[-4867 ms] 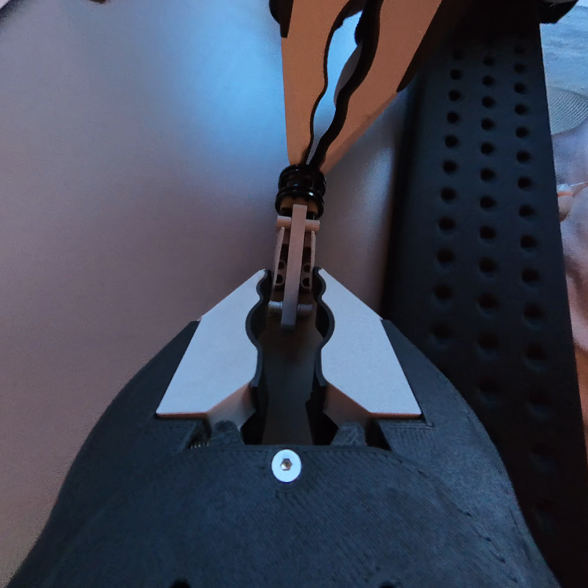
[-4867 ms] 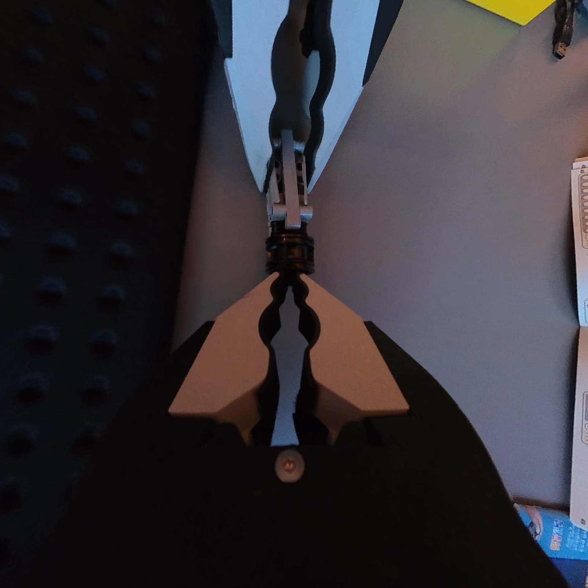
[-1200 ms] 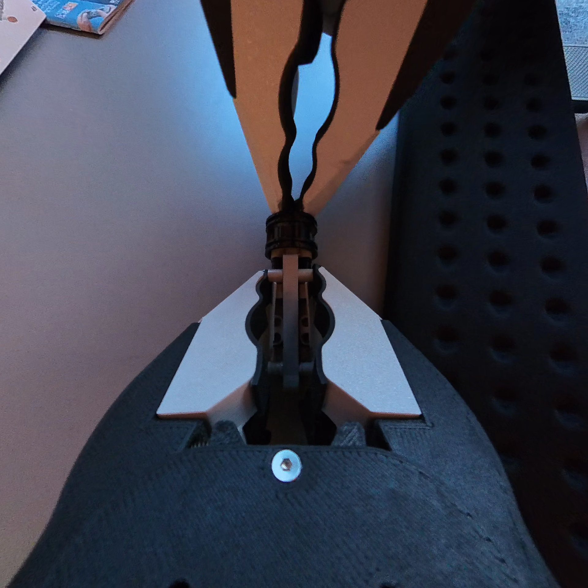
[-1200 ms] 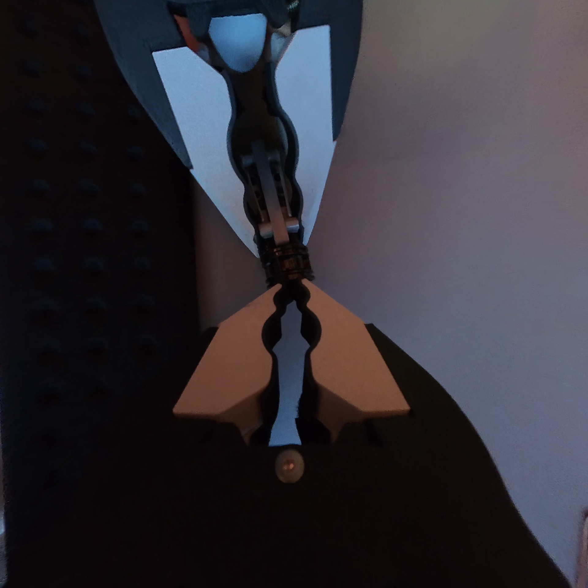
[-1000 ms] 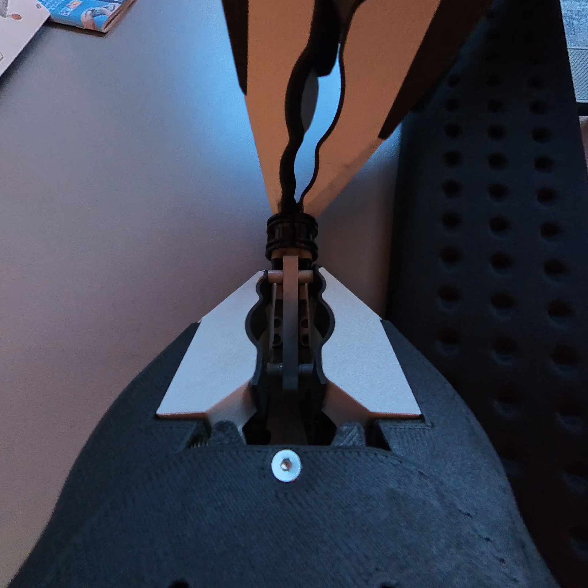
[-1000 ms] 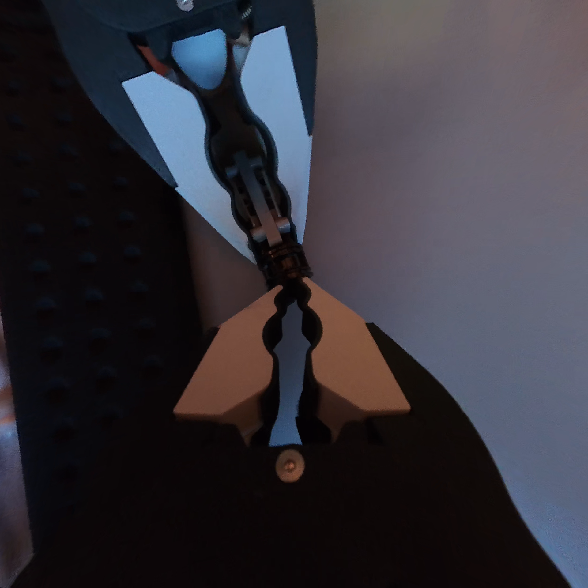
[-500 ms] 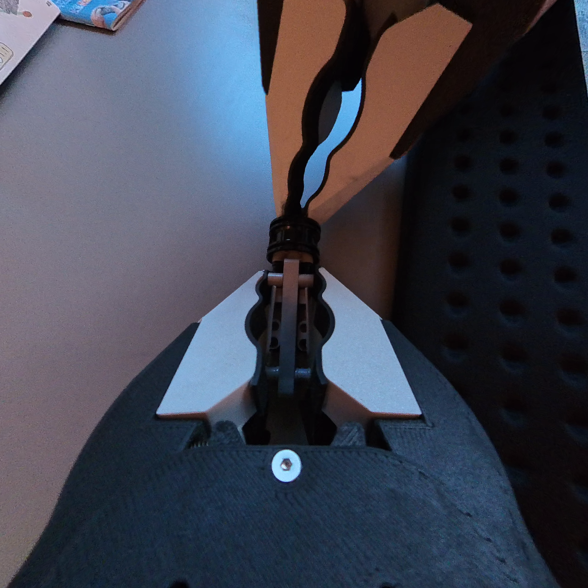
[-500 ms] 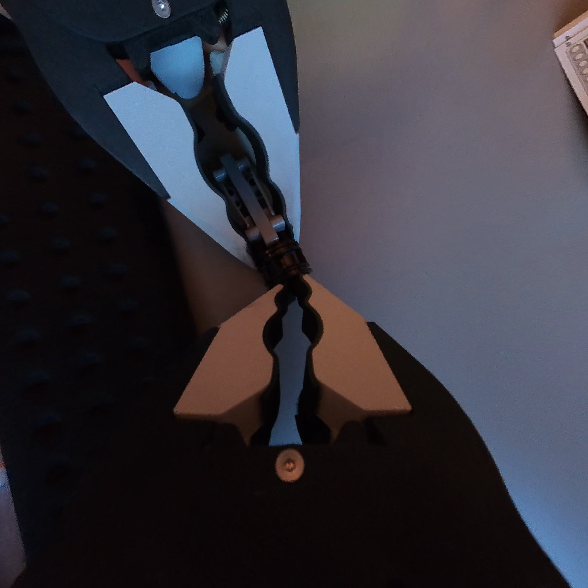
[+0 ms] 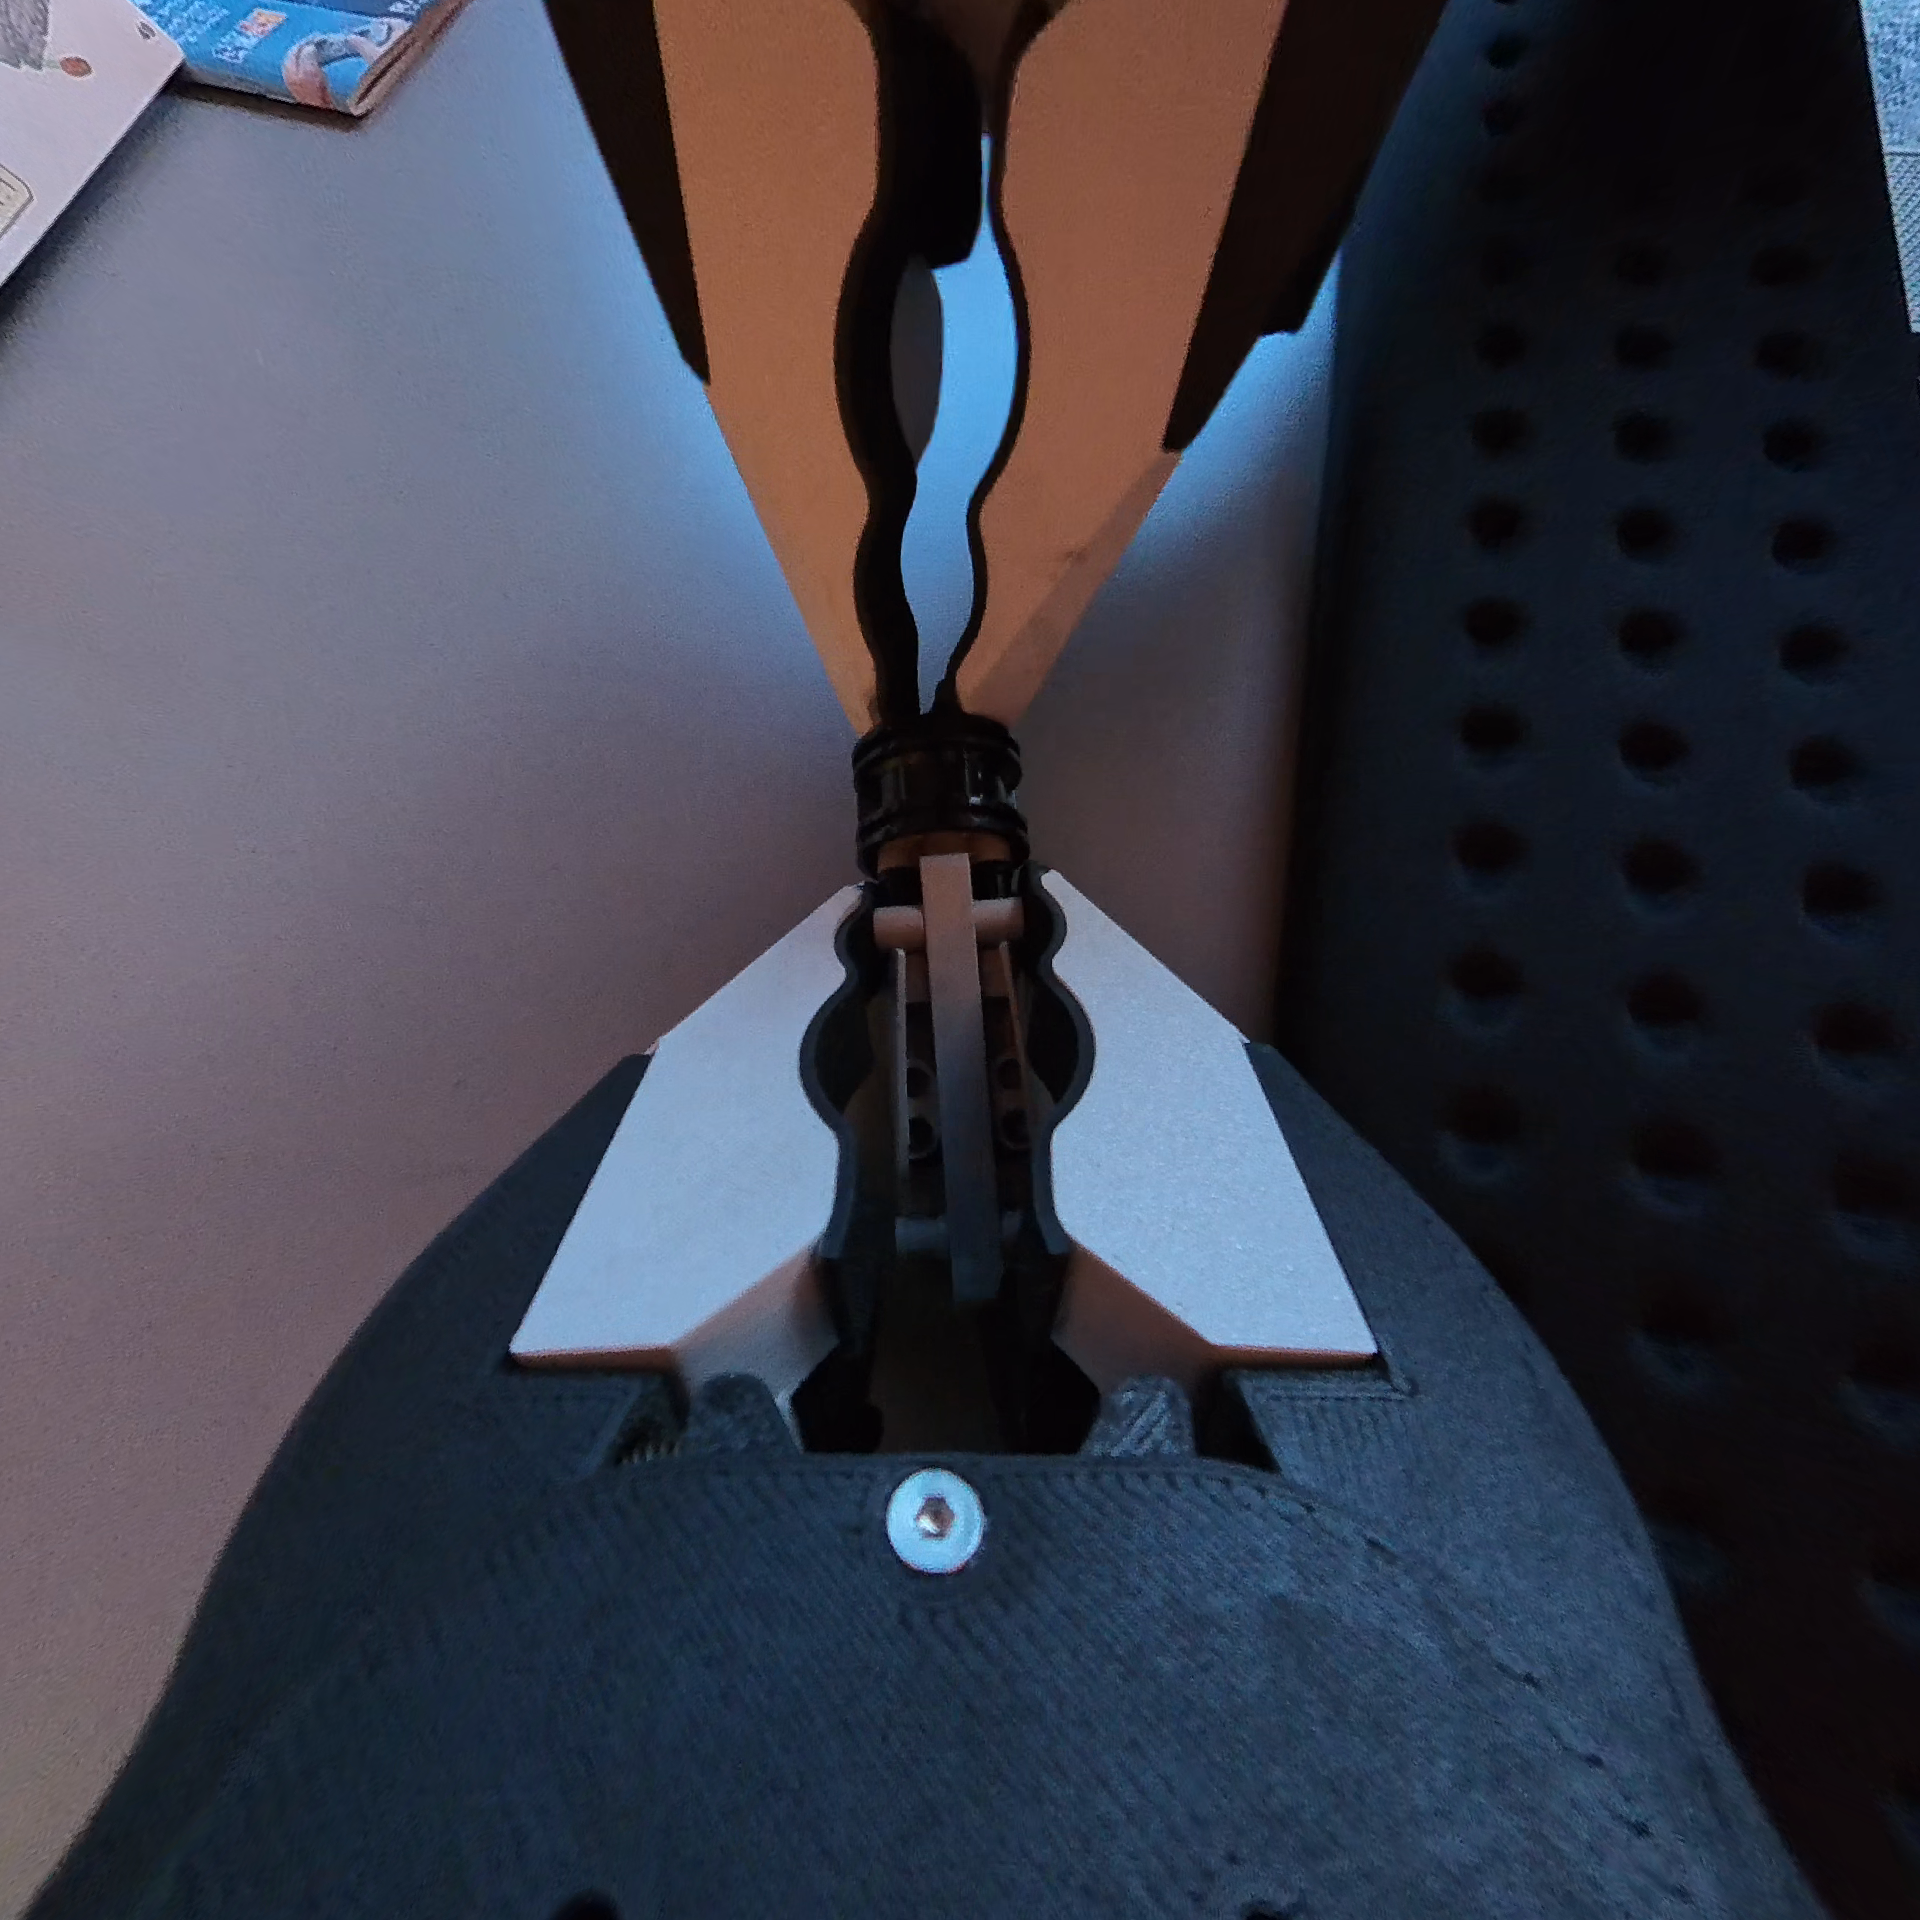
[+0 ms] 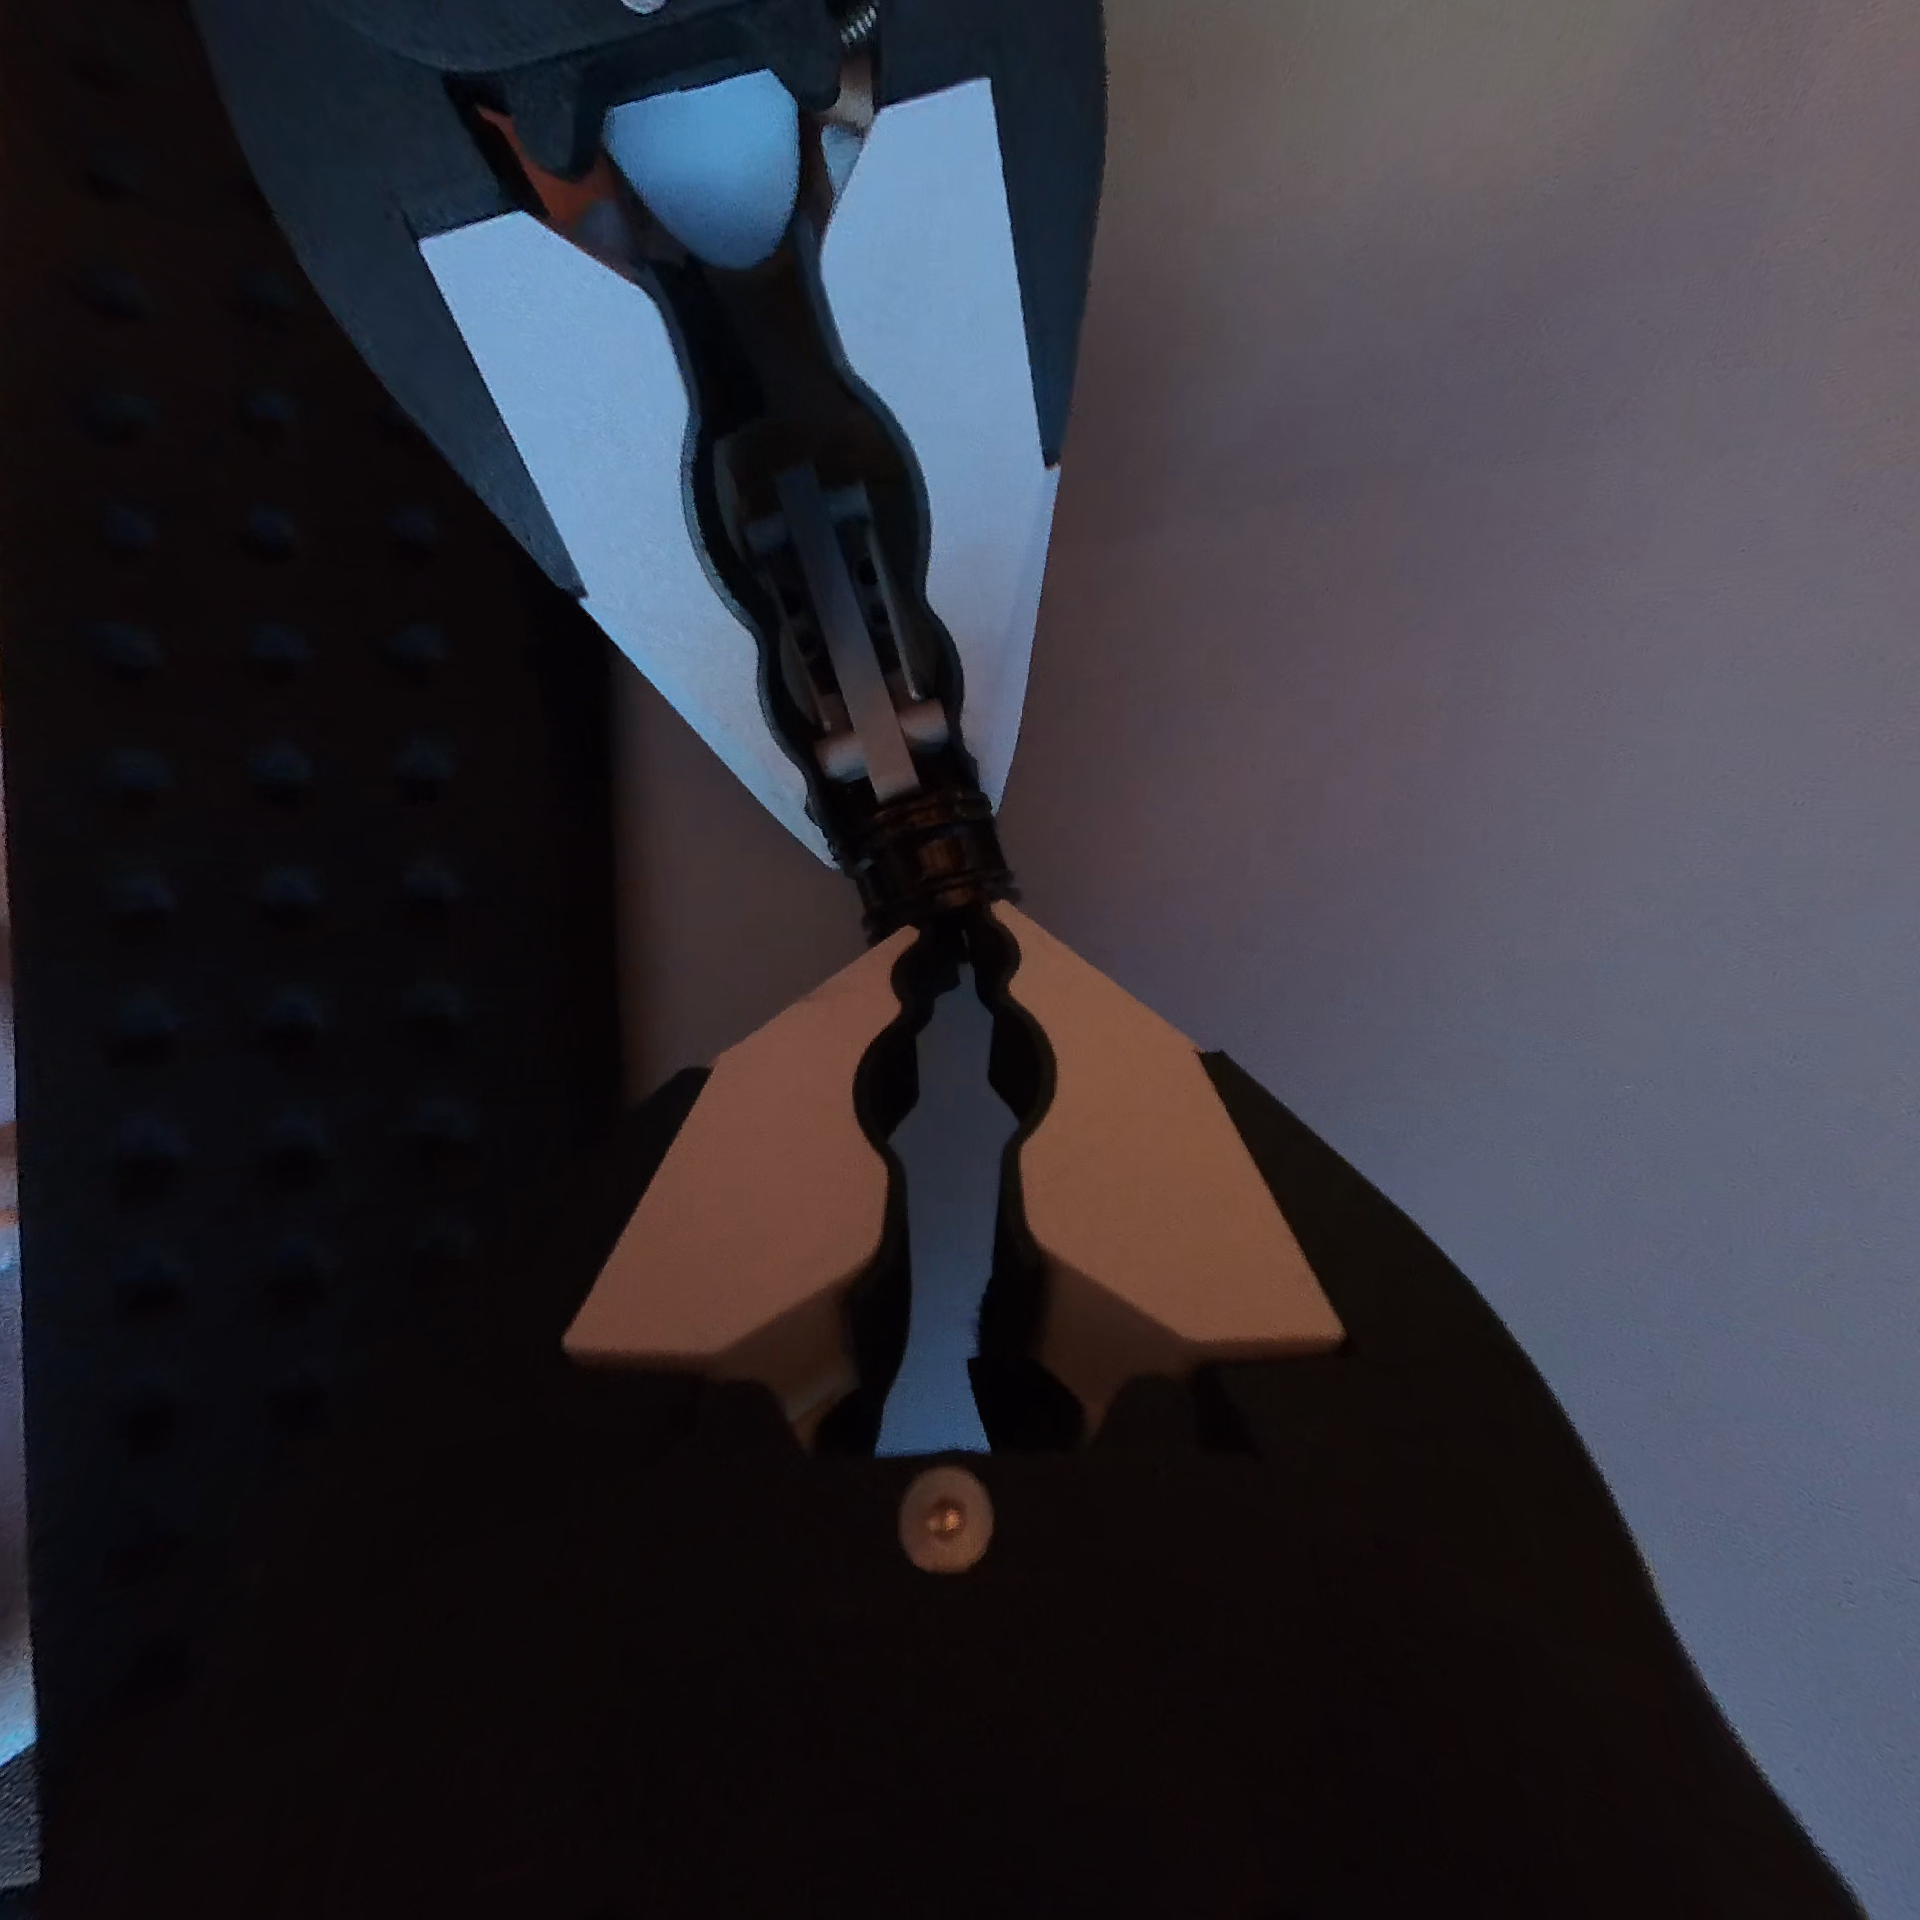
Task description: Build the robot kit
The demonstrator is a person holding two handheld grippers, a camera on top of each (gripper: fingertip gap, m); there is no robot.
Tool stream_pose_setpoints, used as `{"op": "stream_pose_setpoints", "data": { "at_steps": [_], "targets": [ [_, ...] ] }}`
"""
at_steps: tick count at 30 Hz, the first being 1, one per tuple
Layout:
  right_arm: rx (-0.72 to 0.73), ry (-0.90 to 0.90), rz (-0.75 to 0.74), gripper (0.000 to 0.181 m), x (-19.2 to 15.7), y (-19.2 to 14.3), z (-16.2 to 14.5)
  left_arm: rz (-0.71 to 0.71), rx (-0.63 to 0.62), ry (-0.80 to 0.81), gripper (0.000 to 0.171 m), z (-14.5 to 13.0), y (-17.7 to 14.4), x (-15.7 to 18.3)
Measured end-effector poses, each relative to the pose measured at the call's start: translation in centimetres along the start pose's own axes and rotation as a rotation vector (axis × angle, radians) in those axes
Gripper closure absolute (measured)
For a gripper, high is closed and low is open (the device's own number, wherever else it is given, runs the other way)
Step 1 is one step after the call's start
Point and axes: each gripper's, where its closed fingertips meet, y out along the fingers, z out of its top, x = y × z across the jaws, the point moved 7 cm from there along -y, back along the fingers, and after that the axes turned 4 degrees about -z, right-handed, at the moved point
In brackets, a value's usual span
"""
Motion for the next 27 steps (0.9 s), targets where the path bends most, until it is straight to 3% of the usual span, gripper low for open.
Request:
{"op": "stream_pose_setpoints", "data": {
  "at_steps": [8,11,18,24,27],
  "targets": [
    [0.045,0.043,-0.052,0.179,-0.2,-0.1,-0.8,0.006,0.006,-0.015,0.146,0.1,0.0,-0.2],
    [0.06,0.044,-0.062,0.179,0.1,-0.3,-1.4,0.051,0.007,-0.024,0.132,-0.3,-0.6,-0.6],
    [0.121,0.052,-0.033,0.179,0.3,-0.5,-2.2,0.024,0.009,-0.137,0.141,-1.5,-1.8,-1.4],
    [0.081,-0.108,-0.162,0.177,0.1,-0.2,-2.3,0.034,0.003,-0.084,0.146,-1.2,-1.5,-1.2],
    [0.128,-0.112,-0.153,0.172,0.1,-0.4,-2.7,0.035,0.002,-0.069,0.146,-1.2,-1.4,-1.0]
  ]
}}
